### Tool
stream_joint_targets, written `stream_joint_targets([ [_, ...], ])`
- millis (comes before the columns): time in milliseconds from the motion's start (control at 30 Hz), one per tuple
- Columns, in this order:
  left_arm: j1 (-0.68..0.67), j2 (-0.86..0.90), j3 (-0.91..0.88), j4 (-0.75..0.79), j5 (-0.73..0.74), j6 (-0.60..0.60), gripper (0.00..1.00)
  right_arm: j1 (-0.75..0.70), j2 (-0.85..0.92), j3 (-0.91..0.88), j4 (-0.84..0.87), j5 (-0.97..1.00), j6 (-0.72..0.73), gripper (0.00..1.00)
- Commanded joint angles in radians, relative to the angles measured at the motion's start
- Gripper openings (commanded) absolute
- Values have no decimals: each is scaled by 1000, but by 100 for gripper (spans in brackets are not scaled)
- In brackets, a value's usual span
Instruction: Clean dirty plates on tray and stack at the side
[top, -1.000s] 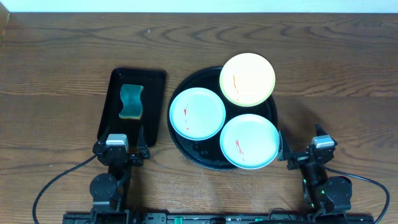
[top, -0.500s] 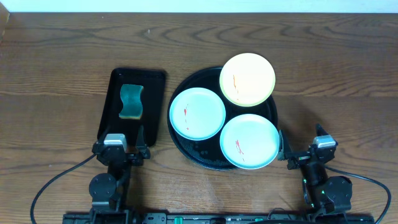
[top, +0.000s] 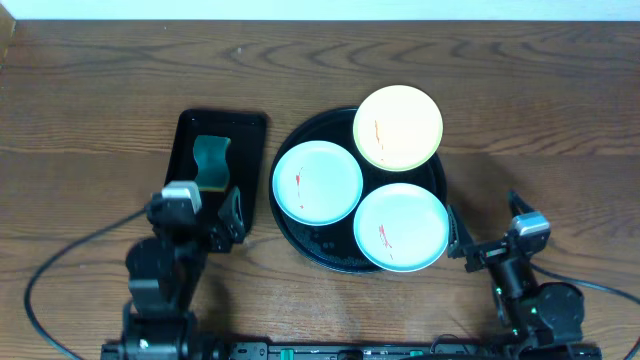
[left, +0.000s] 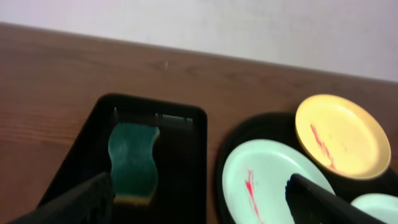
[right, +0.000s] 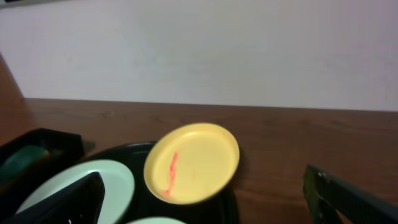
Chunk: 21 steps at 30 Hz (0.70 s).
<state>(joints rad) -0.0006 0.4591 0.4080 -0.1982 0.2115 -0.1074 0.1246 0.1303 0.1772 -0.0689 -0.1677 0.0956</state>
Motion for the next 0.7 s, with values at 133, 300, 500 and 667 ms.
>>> stream_joint_targets([
  [133,5,297,362,-256,16,14,89,-2,277,231,-72,-86,9,99],
  [300,5,535,668,-577,13,55,89,-2,563,498,-295,-124,-53,99],
  [500,5,729,945,-850,13,55,98,-2,872,811,-600,-138,-95,99],
  [667,5,838,1117,-1030,25,53,98,-2,1107,1054,-830,-232,-105,99],
])
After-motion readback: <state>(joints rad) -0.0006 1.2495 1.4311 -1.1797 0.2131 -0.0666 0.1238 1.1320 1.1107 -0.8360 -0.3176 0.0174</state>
